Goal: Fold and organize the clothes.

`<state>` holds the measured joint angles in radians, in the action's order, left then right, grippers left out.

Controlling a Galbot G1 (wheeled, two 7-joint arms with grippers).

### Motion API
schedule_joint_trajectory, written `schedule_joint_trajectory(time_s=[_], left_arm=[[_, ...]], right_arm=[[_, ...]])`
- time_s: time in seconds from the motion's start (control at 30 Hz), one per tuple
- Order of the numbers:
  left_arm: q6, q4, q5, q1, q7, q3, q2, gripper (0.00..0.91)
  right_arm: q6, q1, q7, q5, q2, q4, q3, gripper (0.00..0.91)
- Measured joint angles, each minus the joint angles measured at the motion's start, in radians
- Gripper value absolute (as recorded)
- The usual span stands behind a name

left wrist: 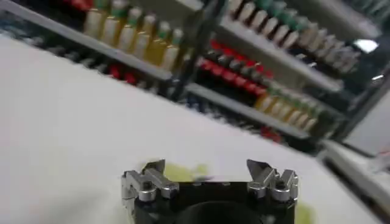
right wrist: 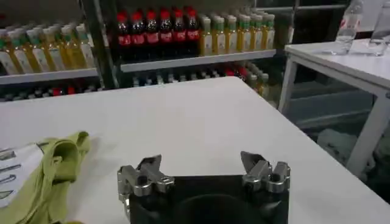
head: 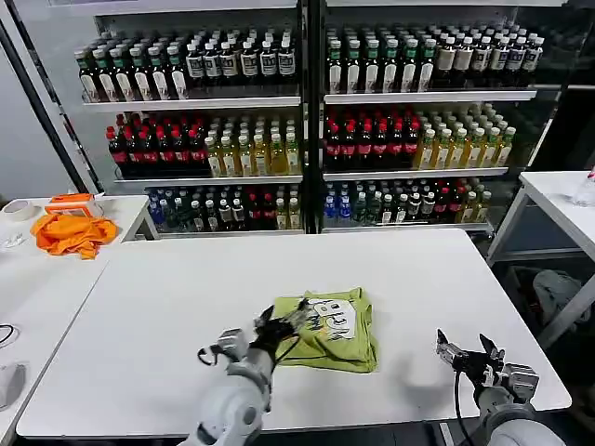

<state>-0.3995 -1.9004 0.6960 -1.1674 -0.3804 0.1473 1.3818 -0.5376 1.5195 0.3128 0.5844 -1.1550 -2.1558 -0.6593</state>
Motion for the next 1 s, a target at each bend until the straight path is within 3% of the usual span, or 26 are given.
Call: schedule_joint_trajectory(time_s=[0.43,0.8,0.9,1.0], left_arm=[[-0.067,-0.010,0.014,-0.040,0.032,0.018,-0.032,0.907],[-0.064,0.045,0.064,-0.005,0.046,0.023,-0.016,0.907],[-0.052,0.068,0.085,0.008,0.049,0.032,-0.008,0.776],[-0.039,0.085,0.116,0.014,0.057,0.037,0.000,0.574]], right_arm=[[-0.001,0.005,0.002,-0.001,-0.007,0.000,-0.010,0.907],[-0.002,0.001,0.004,-0.001,-0.005,0.005,-0.014,0.907],[-0.002,0.001,0.004,-0.001,-0.004,0.005,-0.014,0.907],[-0.003,0.002,0.004,-0.001,-0.003,0.006,-0.015,0.907]])
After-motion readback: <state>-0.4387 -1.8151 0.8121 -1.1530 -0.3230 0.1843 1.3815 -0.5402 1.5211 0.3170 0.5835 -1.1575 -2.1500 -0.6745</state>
